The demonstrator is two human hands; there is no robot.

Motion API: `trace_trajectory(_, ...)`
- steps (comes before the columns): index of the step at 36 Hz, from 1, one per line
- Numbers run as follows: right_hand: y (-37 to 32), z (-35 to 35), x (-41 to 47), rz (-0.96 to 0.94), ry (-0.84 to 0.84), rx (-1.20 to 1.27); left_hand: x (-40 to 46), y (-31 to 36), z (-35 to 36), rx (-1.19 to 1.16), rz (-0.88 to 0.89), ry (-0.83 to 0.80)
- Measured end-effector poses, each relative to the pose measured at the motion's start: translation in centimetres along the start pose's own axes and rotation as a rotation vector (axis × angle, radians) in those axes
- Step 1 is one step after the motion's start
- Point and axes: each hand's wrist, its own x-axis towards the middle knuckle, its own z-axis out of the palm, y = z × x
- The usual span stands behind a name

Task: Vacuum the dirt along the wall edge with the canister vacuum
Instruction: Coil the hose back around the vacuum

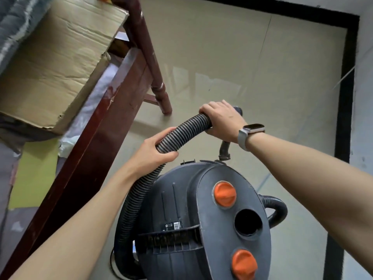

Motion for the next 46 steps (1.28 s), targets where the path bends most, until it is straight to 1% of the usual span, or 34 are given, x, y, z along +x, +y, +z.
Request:
trace_trajectory(3, 1.5, -1.2, -1.5, -0.024, -0.001, -0.134, 0.0, 0.1, 0.7, 0.078, 0.029, 0.031)
trace_trajectory(5, 2.4, -2.1, -3.0, 0.013, 0.01, -0.149, 0.1, 0.0, 1.2, 0.132, 0.026, 0.074)
trace_trajectory(8, 3.2, -3.1, -5.0, 0.078, 0.051, -0.154, 0.4, -0.1, 1.5, 0.249, -0.041, 0.174)
trace_trajectory(11, 3.4, -4.0, -7.1, 0.098, 0.092, -0.169, 0.8, 0.2, 1.9, 0.455, -0.088, 0.253)
trace_trajectory(13, 3.2, -4.5, -8.5, 0.105, 0.057, -0.196, 1.1, 0.7, 2.8, 0.551, -0.098, 0.286)
trace_trajectory(16, 2.9, -5.1, -10.7, 0.136, 0.004, -0.253, 1.7, 1.5, 4.4, 0.587, -0.113, 0.31)
trace_trajectory(21, 2.4, -6.8, -12.8, 0.226, -0.039, -0.315, 2.2, 2.4, 7.1, 0.651, -0.085, 0.279)
trace_trajectory(26, 1.1, -8.0, -13.1, 0.236, -0.093, -0.394, 1.4, 2.4, 8.1, 0.73, -0.129, 0.212)
trace_trajectory(29, 0.5, -8.1, -13.7, 0.235, -0.07, -0.408, 1.0, 2.7, 8.3, 0.749, -0.144, 0.203)
trace_trajectory(37, -0.2, -6.4, -16.6, 0.42, -0.037, -0.176, -0.4, 4.0, 8.7, 0.827, -0.133, 0.211)
trace_trajectory(41, -0.7, -6.1, -17.6, 0.471, -0.033, -0.144, -0.9, 4.3, 8.9, 0.854, -0.116, 0.198)
trace_trajectory(46, -1.2, -7.3, -18.1, 0.478, -0.118, -0.153, -1.4, 4.5, 9.2, 0.851, -0.126, 0.159)
